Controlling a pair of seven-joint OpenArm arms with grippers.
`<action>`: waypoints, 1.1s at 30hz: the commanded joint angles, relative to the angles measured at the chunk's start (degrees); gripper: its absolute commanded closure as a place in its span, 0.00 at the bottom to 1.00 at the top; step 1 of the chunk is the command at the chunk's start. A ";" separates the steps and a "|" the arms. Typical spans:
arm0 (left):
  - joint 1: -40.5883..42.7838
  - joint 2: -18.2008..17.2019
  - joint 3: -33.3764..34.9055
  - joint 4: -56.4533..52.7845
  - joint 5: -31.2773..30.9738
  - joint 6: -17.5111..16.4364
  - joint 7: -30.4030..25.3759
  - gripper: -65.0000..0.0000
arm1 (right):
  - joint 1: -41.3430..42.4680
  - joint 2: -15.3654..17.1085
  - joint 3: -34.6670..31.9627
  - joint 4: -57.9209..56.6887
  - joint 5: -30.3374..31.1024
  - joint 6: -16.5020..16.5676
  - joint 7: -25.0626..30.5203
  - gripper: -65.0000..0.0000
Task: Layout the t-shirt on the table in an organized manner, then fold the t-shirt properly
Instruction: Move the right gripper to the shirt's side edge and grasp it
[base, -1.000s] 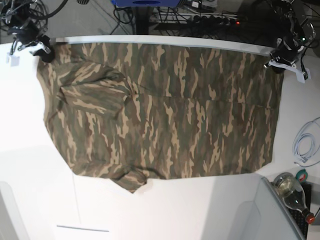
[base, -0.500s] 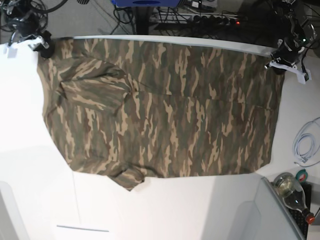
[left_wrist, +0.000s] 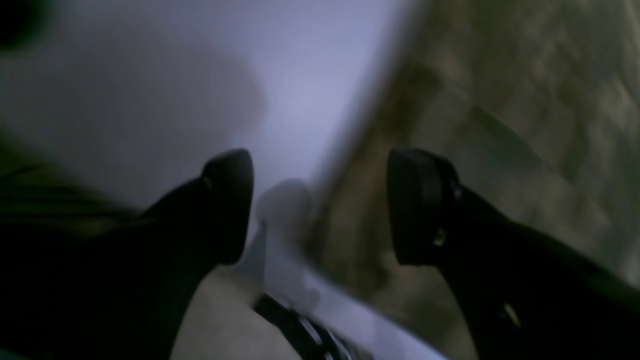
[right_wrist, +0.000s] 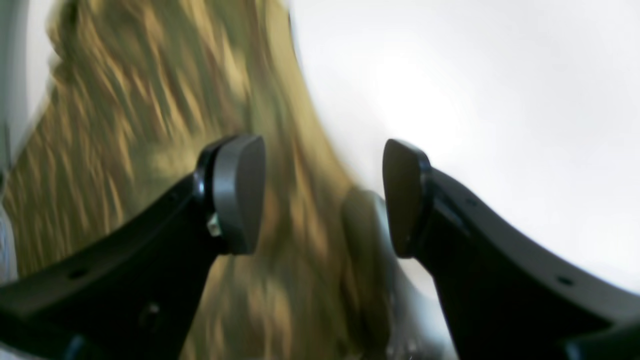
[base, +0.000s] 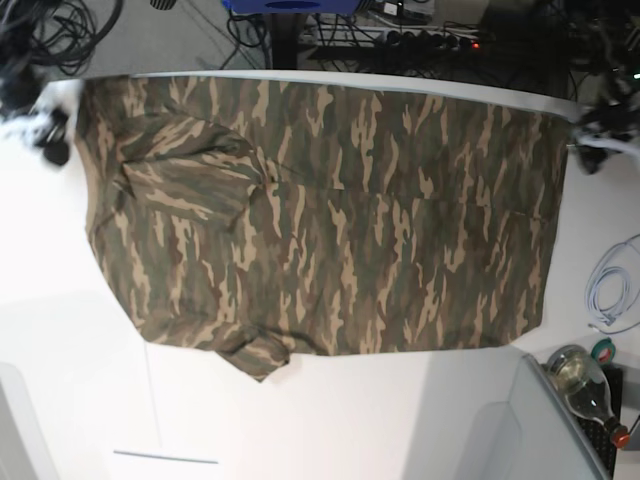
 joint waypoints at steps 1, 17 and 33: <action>-0.16 -1.04 -0.19 0.95 -0.77 -0.50 -0.75 0.37 | 2.47 2.38 -1.63 -1.85 0.75 0.39 1.13 0.45; 0.28 -4.29 4.29 1.92 -0.77 -0.50 -0.75 1.00 | 31.40 12.85 -20.80 -44.93 -24.30 0.48 18.88 0.45; -0.07 -5.26 4.91 1.57 -0.68 -0.50 -0.75 1.00 | 29.02 12.41 -21.15 -36.57 -26.50 0.39 20.03 0.45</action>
